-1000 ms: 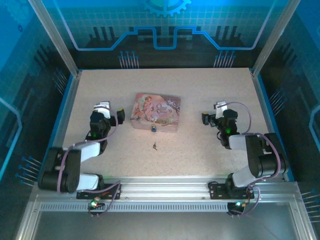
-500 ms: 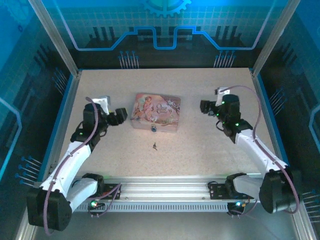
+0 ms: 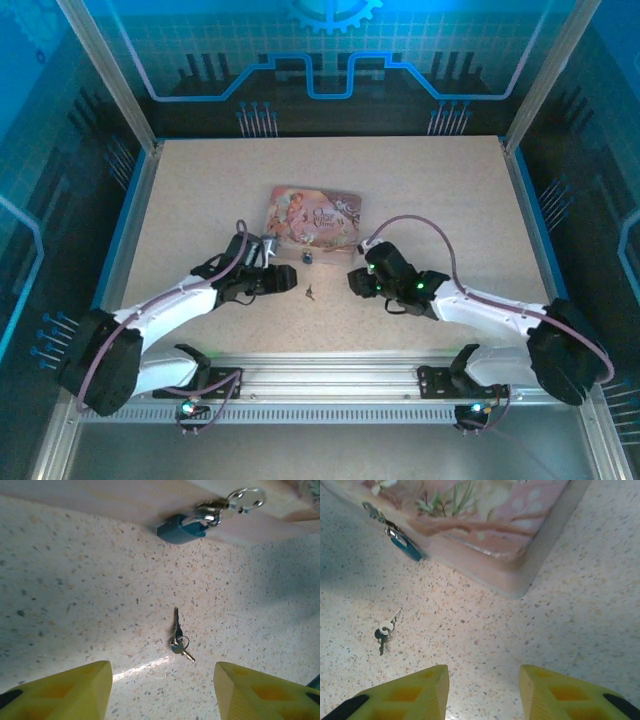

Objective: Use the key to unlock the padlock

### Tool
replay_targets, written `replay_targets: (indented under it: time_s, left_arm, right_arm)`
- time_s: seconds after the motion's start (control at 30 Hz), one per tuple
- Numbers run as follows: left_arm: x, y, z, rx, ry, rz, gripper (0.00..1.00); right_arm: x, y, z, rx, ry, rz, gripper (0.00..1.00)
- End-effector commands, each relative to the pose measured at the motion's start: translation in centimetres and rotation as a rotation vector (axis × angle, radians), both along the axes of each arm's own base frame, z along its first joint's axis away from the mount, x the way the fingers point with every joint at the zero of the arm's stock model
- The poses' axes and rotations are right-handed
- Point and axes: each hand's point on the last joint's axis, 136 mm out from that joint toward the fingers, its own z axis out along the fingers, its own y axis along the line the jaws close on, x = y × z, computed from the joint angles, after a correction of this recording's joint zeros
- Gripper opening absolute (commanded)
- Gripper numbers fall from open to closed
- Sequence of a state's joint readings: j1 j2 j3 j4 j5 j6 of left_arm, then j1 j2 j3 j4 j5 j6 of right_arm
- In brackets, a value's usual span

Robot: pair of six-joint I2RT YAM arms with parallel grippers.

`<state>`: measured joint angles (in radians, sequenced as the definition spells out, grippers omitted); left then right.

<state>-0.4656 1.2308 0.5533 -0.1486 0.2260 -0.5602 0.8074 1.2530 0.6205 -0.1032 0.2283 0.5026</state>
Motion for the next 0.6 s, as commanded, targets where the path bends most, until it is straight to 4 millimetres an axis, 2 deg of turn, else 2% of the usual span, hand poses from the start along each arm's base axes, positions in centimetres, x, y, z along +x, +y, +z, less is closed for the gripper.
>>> replay_targets:
  time_s: [0.0,0.23,0.57]
  left_arm:
    - [0.3,-1.7,-0.4,-0.069,0.017,0.031,0.56]
    - [0.3,-2.9,-1.9,-0.076,0.099,0.088,0.53]
    - [0.9,-3.4,-3.5,-0.070,0.142,0.135,0.31]
  right_arm:
    - [-0.2,1.4,-1.2,0.020,0.028,-0.002,0.40]
    - [-0.2,3.8,-3.8,0.041,0.120,0.039,0.37]
    - [0.1,4.4,-4.9,0.012,0.152,0.065,0.32]
